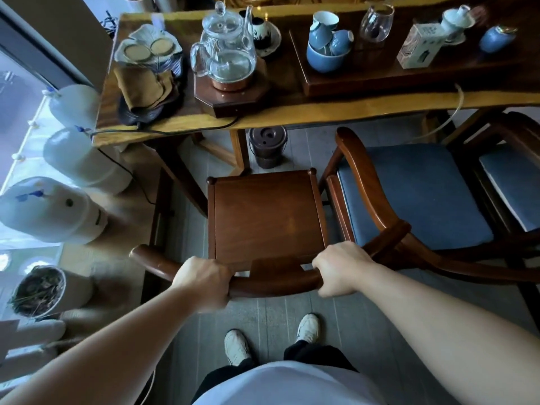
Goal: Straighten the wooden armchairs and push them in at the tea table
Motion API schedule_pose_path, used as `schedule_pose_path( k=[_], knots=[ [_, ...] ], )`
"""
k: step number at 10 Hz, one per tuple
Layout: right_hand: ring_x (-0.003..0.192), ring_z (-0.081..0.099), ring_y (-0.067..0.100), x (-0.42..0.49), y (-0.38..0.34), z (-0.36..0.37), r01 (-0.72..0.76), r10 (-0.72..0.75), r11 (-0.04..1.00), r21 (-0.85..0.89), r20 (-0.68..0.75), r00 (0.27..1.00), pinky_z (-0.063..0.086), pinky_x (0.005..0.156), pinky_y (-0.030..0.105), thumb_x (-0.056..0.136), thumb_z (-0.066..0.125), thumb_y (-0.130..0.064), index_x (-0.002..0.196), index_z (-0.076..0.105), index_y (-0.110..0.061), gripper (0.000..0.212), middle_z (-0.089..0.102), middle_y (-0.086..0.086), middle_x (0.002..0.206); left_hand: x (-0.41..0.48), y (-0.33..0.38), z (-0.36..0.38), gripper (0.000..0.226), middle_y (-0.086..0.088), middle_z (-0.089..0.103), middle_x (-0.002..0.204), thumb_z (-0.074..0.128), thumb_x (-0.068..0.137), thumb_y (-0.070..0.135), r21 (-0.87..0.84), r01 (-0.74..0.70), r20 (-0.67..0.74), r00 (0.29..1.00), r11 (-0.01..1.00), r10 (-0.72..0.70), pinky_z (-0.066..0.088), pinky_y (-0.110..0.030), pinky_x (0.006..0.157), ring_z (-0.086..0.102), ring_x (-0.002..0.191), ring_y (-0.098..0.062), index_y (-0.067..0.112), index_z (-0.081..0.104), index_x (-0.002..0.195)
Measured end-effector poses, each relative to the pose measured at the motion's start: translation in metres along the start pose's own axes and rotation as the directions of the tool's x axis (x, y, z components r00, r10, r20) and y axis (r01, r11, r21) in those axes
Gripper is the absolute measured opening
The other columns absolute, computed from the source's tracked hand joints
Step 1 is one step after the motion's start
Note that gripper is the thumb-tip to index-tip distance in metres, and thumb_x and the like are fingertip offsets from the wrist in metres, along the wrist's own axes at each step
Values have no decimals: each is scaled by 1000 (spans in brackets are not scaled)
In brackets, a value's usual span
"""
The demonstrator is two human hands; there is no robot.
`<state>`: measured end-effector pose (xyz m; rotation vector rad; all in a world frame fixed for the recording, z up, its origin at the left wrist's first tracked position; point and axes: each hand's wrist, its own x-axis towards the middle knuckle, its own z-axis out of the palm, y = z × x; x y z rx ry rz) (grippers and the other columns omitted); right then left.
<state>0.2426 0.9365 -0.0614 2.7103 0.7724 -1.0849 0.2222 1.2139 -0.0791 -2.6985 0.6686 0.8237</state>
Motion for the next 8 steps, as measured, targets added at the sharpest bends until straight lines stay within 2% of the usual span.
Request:
schedule_pose_path(
  k=[2,4,5,6,7,8],
  knots=[
    [71,59,19,5,-4,0,-15,16,998,56,-14,1000,47,67,33,65,60,-46,80,61,-28,24,61,-7,73,5,-13,1,29,10,63,73,48,74,34,0,-11,-29,1000,1000,11,44,-27,55,62,68,-14,33,61,99],
    [69,56,20,0,-8,7,-7,7,997,74,2,1000,41,64,32,66,60,-43,75,53,-29,18,57,-7,71,-1,-8,6,19,12,57,69,47,77,31,-39,-4,-17,1000,999,3,48,-28,60,59,65,-13,32,60,91],
    [69,55,22,-1,-9,6,1,-1,999,50,-4,1000,44,63,33,67,59,-43,78,51,-30,19,55,-8,70,-4,-7,5,13,11,57,69,47,79,30,-37,-8,-16,1000,999,7,47,-29,59,59,64,-14,31,56,87],
    [78,60,20,1,-7,7,33,-32,998,54,-4,999,50,69,34,69,60,-48,100,58,-30,36,63,-7,83,-4,-7,8,16,10,61,74,48,80,34,-48,-22,-56,998,999,19,50,-30,63,61,67,-15,30,56,93],
    [105,58,18,4,-1,7,55,-56,991,123,5,998,48,82,37,71,57,-74,128,44,-36,70,61,-9,120,-5,-14,11,52,10,64,90,44,78,68,-60,-84,-110,991,995,77,49,-32,71,62,84,-17,31,49,115],
    [137,34,20,0,-2,-5,108,-103,969,221,-34,994,38,105,44,77,50,-79,147,25,-34,87,29,-5,155,-11,-19,-2,91,5,56,127,17,69,92,-175,-158,-96,985,972,142,42,-38,96,52,116,-19,36,29,140]
  ],
)
